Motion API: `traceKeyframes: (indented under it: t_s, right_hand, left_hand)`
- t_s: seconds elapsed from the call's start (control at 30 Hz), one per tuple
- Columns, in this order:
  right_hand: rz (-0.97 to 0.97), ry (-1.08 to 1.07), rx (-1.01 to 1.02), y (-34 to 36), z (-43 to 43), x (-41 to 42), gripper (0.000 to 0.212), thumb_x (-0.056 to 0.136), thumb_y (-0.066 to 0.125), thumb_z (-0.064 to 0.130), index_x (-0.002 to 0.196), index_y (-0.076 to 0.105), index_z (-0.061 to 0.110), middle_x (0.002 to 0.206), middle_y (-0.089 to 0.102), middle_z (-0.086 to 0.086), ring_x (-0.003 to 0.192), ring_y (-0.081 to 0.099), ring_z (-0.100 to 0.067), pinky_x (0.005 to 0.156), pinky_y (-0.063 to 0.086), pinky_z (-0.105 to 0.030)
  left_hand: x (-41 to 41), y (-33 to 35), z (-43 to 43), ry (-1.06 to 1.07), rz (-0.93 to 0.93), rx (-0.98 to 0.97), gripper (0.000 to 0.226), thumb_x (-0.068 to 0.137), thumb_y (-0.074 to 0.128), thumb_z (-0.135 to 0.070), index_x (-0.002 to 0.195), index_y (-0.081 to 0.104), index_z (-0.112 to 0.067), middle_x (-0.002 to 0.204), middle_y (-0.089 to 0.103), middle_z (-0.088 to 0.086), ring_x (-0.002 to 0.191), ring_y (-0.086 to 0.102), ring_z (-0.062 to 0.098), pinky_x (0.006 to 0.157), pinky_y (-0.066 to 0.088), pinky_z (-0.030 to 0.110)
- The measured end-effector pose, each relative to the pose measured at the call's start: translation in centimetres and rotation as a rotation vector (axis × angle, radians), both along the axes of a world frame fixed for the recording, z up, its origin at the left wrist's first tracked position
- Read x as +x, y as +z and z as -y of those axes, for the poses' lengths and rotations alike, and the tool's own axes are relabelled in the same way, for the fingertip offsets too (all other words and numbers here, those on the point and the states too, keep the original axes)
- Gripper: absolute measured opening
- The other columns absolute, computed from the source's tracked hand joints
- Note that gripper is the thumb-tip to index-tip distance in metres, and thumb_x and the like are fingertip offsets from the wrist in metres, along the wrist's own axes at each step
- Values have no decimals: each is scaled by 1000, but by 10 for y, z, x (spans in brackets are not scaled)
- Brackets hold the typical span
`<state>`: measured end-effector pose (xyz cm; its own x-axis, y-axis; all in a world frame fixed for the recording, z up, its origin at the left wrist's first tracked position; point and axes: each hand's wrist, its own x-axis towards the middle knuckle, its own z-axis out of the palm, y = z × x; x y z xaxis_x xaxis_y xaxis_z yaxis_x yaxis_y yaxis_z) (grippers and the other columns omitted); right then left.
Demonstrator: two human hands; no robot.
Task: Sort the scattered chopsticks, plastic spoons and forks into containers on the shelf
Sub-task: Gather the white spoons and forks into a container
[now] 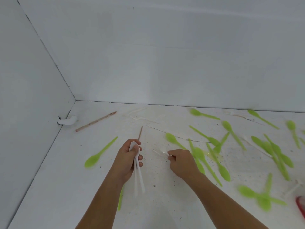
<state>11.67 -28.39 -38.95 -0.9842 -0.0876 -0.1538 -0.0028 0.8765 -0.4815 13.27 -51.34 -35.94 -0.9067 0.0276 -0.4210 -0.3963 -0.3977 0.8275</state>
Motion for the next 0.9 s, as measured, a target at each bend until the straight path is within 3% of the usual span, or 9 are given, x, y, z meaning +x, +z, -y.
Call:
traceKeyframes:
  t_s: [0.07, 0.2, 0.27, 0.43, 0.6, 0.7, 0.77, 0.9]
  right_hand:
    - [3, 15, 46, -5, 6, 2, 24, 98, 56, 22, 109, 75, 11, 103, 74, -1, 103, 65, -23, 87, 52, -35]
    - [-158, -113, 5, 1, 12, 6, 8, 90, 67, 21, 96, 72, 18, 85, 58, 10, 78, 56, -15, 67, 42, -29]
    - [-199, -125, 52, 2, 12, 8, 9, 88, 69, 19, 97, 71, 18, 84, 58, 9, 75, 57, -17, 63, 41, -29]
    - [-67, -3, 234, 0, 19, 7, 17, 96, 56, 26, 110, 64, 20, 102, 65, 6, 92, 63, -20, 72, 48, -30]
    - [-32, -9, 230, -8, 22, 6, 13, 98, 52, 27, 98, 61, 18, 94, 62, 5, 84, 60, -20, 70, 49, -32]
    - [-76, 3, 252, -12, 22, 7, 21, 98, 53, 38, 88, 56, 20, 85, 55, 7, 76, 56, -18, 65, 46, -31]
    - [-129, -14, 250, -13, 24, 6, 23, 96, 57, 42, 91, 60, 20, 85, 57, 6, 75, 60, -19, 61, 46, -31]
    - [-198, -1, 225, -17, 34, 3, 15, 78, 79, 27, 82, 69, 17, 79, 59, 5, 67, 60, -21, 48, 41, -28]
  left_hand:
    - [1, -1, 2, 2, -10, -7, 14, 109, 46, -7, 107, 59, -9, 88, 55, 5, 63, 49, 18, 52, 42, 29]
    - [0, -3, 9, -6, -26, -32, 15, 109, 46, -7, 107, 60, -9, 92, 54, 7, 66, 51, 19, 53, 44, 31]
    - [-1, -5, 10, -5, -25, -31, 15, 109, 46, -7, 107, 60, -10, 93, 54, 8, 66, 51, 20, 54, 45, 31]
    - [-3, -6, 10, -8, -35, -13, 14, 109, 47, -8, 105, 61, -10, 94, 53, 8, 67, 52, 21, 54, 45, 31]
    - [-5, -7, 9, -21, -33, -18, 14, 109, 48, -9, 105, 61, -10, 95, 54, 8, 67, 52, 21, 55, 46, 32]
    - [-5, -9, 11, -25, -27, -25, 14, 108, 49, -10, 104, 62, -11, 96, 55, 8, 68, 52, 21, 55, 47, 32]
    - [-6, -9, 12, -31, -24, -29, 13, 108, 50, -10, 105, 62, -11, 96, 55, 7, 68, 53, 21, 55, 47, 32]
    - [-8, -8, 13, -33, -24, -38, 11, 108, 51, -11, 106, 62, -10, 96, 56, 7, 68, 54, 21, 56, 48, 32]
